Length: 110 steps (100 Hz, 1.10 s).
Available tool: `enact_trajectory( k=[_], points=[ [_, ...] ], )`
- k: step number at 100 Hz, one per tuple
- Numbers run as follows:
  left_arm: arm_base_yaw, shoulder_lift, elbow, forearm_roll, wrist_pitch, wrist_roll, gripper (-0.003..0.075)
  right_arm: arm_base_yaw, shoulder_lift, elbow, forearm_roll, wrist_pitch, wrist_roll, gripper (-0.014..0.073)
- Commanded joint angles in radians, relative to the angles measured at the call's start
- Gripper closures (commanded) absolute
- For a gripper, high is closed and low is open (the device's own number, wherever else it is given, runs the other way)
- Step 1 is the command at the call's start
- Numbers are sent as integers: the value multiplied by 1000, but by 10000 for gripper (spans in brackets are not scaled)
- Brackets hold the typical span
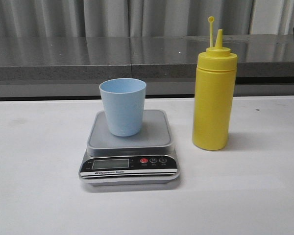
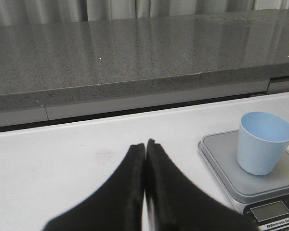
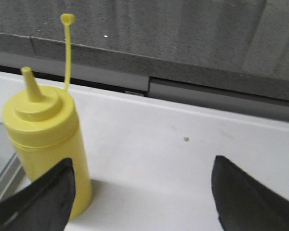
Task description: Pour seasoning into cup on scale with both arms
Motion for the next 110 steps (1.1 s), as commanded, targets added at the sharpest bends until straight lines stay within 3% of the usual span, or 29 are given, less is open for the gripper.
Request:
enact_trajectory(
  k=[1, 32, 58, 110],
  points=[
    [2, 5, -29, -2, -83, -9, 738, 29, 30, 8, -11, -188, 0, 11],
    [2, 5, -29, -2, -83, -9, 738, 80, 200, 100, -22, -509, 1, 11],
    [2, 5, -29, -2, -83, -9, 738, 80, 348, 103, -94, -695, 22, 11],
    [2, 5, -29, -2, -83, -9, 738, 80, 558, 100, -118, -891, 28, 11]
  ],
)
